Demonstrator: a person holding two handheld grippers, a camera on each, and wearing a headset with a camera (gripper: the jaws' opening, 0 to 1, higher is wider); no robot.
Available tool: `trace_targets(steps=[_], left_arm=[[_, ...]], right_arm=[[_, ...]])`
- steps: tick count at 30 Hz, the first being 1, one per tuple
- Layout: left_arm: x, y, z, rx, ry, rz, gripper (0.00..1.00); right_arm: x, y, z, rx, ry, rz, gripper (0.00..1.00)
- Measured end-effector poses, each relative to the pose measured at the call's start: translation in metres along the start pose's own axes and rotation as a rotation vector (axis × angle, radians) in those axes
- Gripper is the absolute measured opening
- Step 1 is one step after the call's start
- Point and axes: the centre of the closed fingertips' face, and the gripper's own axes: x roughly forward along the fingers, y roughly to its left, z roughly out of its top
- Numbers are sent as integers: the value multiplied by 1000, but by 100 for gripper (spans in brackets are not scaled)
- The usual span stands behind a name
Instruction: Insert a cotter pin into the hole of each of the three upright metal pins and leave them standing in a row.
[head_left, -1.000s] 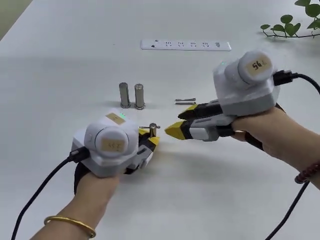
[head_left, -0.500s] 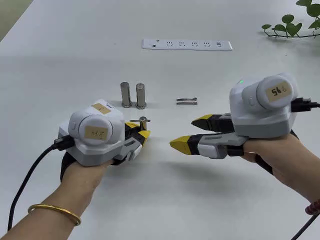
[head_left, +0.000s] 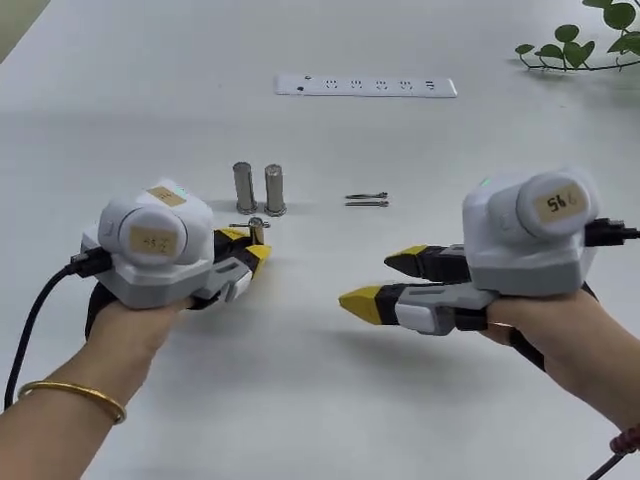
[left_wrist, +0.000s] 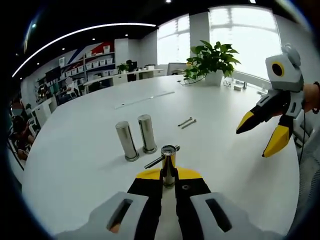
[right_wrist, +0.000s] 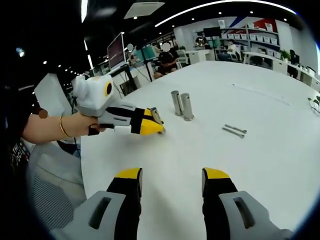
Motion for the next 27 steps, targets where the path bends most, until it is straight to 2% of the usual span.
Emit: trace_targets(steps=[6,14,20,22,27], left_arm=[[4,4,4,20,2,-15,6],[6,6,-2,43,27,-27,6],[6,5,-1,19,20,-37,6],[6,6,-1,4,18,-38,6],[6,6,-1,20,16,-32,6]], right_arm=[[-2,0,0,3,-6,1,45],[-5,-3,-2,14,-5,-3,45],[-5,-4,-5,16,4,-6,45],[-4,-2,-5,39,-2,7,45],[0,0,-1,63,-17,16,45]])
